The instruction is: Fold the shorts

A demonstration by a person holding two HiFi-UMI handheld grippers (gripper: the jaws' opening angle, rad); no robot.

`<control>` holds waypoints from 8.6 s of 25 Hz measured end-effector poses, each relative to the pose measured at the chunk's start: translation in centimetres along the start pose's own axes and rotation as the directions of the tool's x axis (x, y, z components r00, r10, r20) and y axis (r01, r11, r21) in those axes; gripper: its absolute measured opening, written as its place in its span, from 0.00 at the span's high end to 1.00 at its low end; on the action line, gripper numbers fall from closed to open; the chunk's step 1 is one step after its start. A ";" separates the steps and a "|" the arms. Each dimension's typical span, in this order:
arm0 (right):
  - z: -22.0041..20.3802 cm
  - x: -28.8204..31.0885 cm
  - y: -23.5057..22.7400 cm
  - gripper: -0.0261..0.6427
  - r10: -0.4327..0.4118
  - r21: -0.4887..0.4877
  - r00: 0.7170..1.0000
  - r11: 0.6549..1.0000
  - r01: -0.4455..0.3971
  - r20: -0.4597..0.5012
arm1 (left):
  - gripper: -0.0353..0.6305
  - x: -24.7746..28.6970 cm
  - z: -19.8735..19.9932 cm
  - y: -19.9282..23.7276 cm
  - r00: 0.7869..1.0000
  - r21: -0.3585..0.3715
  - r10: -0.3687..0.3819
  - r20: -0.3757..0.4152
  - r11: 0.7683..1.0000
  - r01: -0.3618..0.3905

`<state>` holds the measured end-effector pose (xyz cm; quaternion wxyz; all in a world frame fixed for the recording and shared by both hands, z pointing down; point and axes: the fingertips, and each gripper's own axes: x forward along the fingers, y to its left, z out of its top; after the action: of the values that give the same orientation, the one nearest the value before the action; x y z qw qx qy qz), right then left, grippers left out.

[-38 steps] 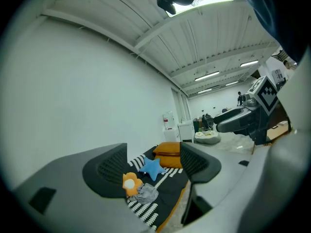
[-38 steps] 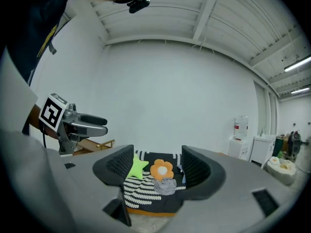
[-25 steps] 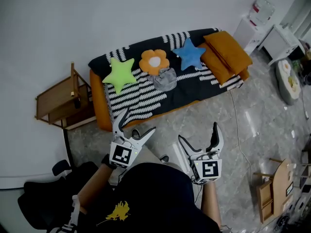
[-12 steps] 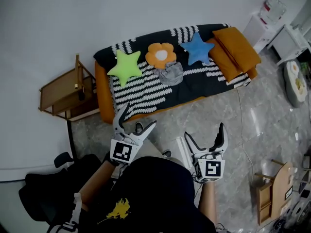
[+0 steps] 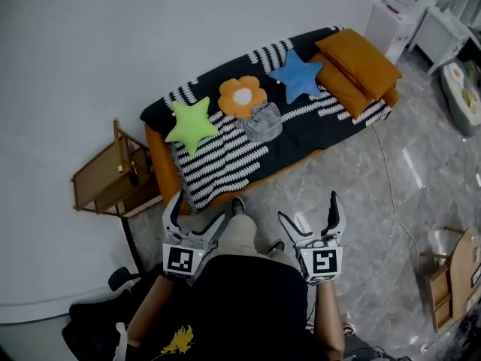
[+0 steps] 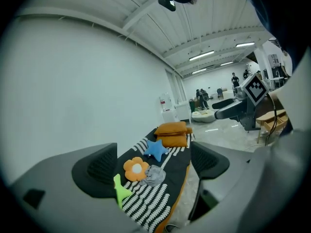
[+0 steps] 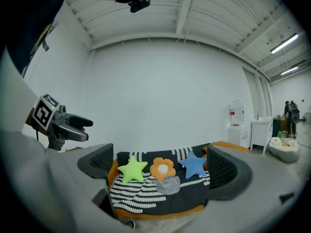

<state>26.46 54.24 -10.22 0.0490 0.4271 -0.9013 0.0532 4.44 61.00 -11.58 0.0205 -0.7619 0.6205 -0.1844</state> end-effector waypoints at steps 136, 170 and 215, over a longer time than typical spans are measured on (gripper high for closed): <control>-53.1 58.9 -14.1 0.91 -0.208 -0.423 0.531 0.847 -0.323 -0.822 | 0.62 53.7 -71.3 13.1 0.500 -0.061 -0.160 -0.851 0.976 0.209; -9.1 36.8 -24.0 0.80 -0.562 -0.426 0.513 0.827 0.368 -0.648 | 0.64 55.6 -10.8 23.0 0.863 0.345 -0.251 -0.439 0.840 0.419; -30.5 36.4 -28.1 0.80 -0.343 -0.154 0.407 0.890 0.430 -0.846 | 0.61 76.4 -19.8 9.5 0.721 0.446 -0.371 -0.585 0.595 0.668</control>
<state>26.55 12.93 26.35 0.4789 0.5416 -0.6300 0.2836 1.85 -10.11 23.94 0.0798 -0.7976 0.2507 -0.5427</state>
